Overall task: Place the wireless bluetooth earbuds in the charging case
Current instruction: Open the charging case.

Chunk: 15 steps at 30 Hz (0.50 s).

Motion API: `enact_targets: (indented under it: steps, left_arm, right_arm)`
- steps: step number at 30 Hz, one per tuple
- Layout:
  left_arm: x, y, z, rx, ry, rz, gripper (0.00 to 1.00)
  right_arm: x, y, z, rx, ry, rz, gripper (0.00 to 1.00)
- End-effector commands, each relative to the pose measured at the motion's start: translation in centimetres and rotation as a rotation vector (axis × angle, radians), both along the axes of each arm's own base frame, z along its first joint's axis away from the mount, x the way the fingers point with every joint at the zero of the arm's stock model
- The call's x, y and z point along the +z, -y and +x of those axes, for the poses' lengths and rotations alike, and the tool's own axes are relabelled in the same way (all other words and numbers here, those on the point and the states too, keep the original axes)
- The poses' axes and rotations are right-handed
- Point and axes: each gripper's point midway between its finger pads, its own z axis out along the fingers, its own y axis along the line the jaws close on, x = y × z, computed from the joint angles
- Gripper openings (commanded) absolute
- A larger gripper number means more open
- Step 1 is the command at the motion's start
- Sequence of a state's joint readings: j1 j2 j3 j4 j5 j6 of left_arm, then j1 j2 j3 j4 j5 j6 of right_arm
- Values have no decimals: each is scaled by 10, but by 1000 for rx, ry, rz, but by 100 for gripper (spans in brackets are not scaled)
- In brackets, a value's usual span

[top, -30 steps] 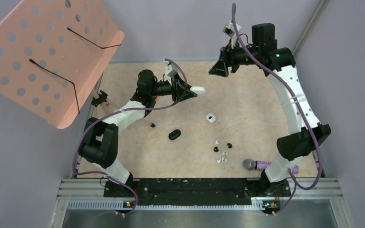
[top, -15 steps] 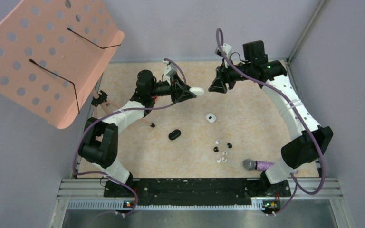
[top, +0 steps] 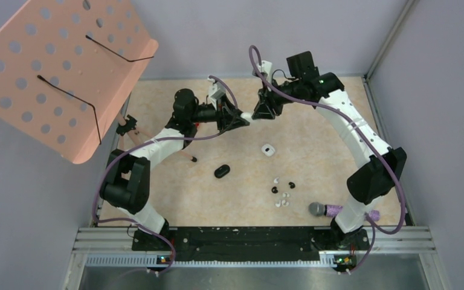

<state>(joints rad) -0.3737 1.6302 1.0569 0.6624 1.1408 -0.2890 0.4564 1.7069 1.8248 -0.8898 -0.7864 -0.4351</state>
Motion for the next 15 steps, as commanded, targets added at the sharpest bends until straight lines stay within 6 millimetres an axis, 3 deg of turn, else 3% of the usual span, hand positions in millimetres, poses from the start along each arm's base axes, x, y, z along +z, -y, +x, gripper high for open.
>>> enact_targets:
  steps: [1,7,12,13,15]
  left_arm:
    - [29,1,0,-13,109,-38,0]
    - [30,2,3,-8,96,-42,0]
    - [27,2,5,4,85,-38,2]
    - [26,2,6,11,77,-37,9]
    - [24,2,9,39,47,-37,33]
  right_arm:
    - [7,-8,-4,62,23,17,34]
    - [-1,-8,-12,92,12,-7,34]
    - [1,-9,-10,94,23,-4,17]
    - [3,-9,-9,94,30,-3,14]
    - [6,-8,-6,87,46,-7,7]
